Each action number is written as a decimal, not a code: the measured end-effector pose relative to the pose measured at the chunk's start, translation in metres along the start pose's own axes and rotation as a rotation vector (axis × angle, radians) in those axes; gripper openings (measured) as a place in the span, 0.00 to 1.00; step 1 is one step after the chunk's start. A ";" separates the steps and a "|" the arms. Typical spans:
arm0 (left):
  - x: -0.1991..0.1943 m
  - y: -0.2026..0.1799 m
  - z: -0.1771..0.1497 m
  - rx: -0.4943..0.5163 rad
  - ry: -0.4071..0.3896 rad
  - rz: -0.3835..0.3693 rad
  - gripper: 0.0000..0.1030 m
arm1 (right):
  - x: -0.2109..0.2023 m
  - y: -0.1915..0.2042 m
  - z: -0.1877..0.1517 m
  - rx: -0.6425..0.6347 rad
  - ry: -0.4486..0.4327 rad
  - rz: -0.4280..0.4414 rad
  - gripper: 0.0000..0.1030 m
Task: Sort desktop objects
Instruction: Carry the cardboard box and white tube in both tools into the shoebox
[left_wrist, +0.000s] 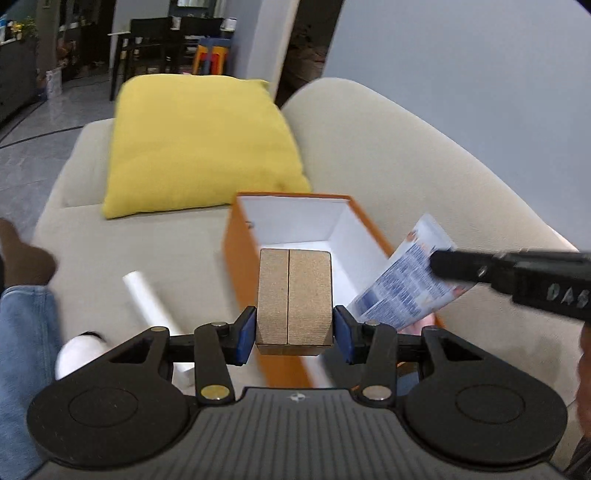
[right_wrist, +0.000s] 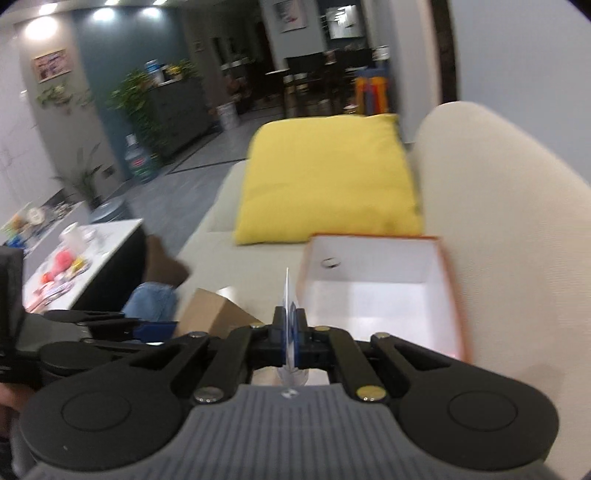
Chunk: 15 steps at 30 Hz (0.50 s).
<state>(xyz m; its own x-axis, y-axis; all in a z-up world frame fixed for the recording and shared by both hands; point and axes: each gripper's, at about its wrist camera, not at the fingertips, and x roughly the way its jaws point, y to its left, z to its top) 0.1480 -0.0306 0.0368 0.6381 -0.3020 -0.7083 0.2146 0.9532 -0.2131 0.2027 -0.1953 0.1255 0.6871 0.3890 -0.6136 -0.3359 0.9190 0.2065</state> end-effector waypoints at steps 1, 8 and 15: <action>0.007 -0.007 0.001 0.002 0.013 -0.007 0.49 | 0.002 -0.006 -0.001 0.016 0.007 -0.004 0.03; 0.054 -0.024 0.004 -0.010 0.123 0.019 0.49 | 0.051 -0.037 -0.025 0.103 0.103 0.024 0.02; 0.086 -0.040 -0.002 -0.003 0.220 0.051 0.49 | 0.075 -0.062 -0.043 0.145 0.152 0.001 0.02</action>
<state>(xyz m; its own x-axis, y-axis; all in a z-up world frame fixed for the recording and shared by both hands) 0.1928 -0.0947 -0.0164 0.4710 -0.2428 -0.8480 0.1841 0.9673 -0.1747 0.2473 -0.2261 0.0342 0.5777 0.3860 -0.7192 -0.2329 0.9225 0.3079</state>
